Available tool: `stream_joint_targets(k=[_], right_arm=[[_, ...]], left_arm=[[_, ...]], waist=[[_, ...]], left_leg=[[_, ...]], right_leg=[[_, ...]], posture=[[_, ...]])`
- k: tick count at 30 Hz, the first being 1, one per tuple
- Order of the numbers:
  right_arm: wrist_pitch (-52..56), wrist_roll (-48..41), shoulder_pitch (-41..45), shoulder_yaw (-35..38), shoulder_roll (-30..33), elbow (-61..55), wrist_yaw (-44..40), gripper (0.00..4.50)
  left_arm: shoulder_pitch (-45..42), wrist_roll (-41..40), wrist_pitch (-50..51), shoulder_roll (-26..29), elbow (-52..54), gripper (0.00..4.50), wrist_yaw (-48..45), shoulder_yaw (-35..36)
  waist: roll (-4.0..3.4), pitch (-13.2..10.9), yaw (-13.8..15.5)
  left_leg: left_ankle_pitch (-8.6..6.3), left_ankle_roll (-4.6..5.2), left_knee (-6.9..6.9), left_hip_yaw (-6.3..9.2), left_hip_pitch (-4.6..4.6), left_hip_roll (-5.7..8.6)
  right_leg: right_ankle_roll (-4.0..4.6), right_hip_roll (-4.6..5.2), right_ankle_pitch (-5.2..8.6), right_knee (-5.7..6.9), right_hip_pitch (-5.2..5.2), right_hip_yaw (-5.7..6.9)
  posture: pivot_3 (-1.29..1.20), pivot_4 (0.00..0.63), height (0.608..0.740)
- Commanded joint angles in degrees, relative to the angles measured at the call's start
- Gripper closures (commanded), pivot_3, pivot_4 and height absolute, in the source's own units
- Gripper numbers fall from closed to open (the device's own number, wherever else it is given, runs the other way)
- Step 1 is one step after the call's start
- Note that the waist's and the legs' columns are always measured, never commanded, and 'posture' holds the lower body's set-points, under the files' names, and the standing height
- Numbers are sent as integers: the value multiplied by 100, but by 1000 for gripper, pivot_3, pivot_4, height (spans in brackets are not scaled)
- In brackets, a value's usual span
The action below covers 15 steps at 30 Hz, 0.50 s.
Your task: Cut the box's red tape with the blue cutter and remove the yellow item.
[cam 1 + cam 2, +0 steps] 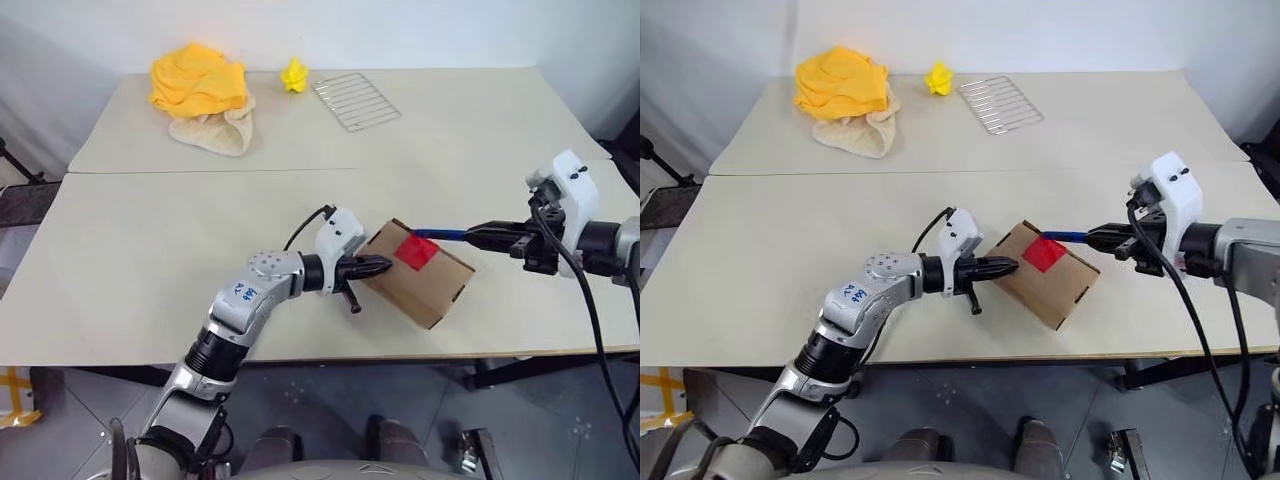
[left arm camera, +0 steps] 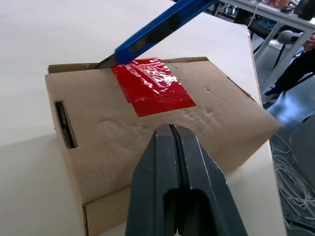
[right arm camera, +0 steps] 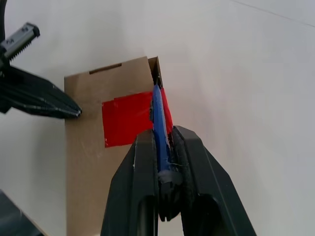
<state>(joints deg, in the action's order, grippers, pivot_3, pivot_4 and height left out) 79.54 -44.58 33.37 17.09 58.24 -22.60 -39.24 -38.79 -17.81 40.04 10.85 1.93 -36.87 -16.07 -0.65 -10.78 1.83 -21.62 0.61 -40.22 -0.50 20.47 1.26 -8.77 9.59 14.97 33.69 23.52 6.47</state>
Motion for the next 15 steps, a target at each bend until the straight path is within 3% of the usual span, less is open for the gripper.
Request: stream_joint_targets(k=[1,10,15], right_arm=[[22,-91,70,-226,310,-35,-214,4339],[107,-116,511,-795,704,180,-495,4339],[221,-29,1012,-1246,735,371,-549,4339]], left_arm=[[-72,84,179,-61,-44,4500,141,4],[-119,220,626,-193,6,4500,455,-152],[-245,282,1362,-290,-20,4500,809,-312]], waist=[[0,0,5],[1,1,63],[6,4,90]], left_leg=[[0,0,0,0,-3,0],[0,1,-7,0,-6,0],[0,1,-9,-1,-10,-1]], right_leg=[[0,0,0,0,-3,0],[1,0,-2,1,-7,-2],[3,0,-3,2,-10,-4]], posture=[[0,150,740],[0,150,740],[0,150,740]])
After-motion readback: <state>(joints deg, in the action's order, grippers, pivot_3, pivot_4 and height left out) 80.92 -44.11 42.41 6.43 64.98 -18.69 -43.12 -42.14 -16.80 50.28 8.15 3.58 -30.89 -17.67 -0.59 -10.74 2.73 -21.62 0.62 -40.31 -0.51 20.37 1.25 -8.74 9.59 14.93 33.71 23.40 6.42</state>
